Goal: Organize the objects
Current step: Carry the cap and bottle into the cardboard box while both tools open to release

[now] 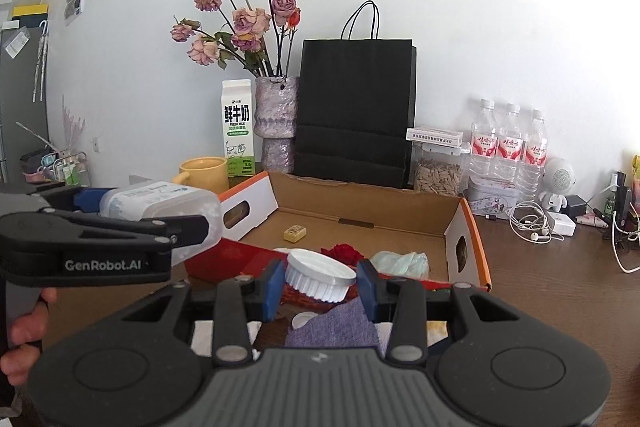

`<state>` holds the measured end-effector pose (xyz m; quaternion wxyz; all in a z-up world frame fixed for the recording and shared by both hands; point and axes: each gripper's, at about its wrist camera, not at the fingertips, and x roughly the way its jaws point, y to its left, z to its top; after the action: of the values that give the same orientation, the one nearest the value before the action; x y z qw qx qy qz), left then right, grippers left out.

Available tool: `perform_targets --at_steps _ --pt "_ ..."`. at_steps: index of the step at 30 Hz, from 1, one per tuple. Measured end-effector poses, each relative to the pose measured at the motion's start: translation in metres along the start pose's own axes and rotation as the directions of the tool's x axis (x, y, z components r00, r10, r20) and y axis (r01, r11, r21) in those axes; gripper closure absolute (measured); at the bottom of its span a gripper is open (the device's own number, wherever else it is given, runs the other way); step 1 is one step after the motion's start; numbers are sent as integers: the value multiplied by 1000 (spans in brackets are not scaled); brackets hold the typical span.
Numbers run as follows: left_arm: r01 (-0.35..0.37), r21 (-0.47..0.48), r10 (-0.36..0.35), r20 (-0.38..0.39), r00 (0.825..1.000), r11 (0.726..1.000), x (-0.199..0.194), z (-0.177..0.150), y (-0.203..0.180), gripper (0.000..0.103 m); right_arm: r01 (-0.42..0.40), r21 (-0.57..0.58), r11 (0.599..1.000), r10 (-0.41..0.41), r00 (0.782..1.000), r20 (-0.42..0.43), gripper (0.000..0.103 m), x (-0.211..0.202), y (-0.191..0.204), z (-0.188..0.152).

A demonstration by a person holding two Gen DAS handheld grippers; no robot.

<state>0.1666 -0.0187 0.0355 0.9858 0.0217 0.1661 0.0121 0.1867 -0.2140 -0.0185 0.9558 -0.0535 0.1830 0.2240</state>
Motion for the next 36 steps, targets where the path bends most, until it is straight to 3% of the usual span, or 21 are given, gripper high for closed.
perform_targets --at_steps 9,20,26,35,36 --pt "-34 2 34 23 999 999 33 24 -9 19 30 -23 999 -30 999 12 65 30 -20 32" --pt "-81 -8 81 8 997 997 87 50 -11 19 54 -62 997 -58 996 -65 65 92 -36 57" --pt "-93 -10 93 -28 995 996 117 61 -12 18 60 -85 995 -70 990 -121 65 126 -40 64" --pt "-70 -48 63 -146 987 996 156 60 -8 16 83 -68 994 -97 966 -242 64 171 -53 64" --pt "-70 -52 61 -151 987 996 158 60 -7 12 87 -63 994 -100 964 -248 58 173 -55 64"
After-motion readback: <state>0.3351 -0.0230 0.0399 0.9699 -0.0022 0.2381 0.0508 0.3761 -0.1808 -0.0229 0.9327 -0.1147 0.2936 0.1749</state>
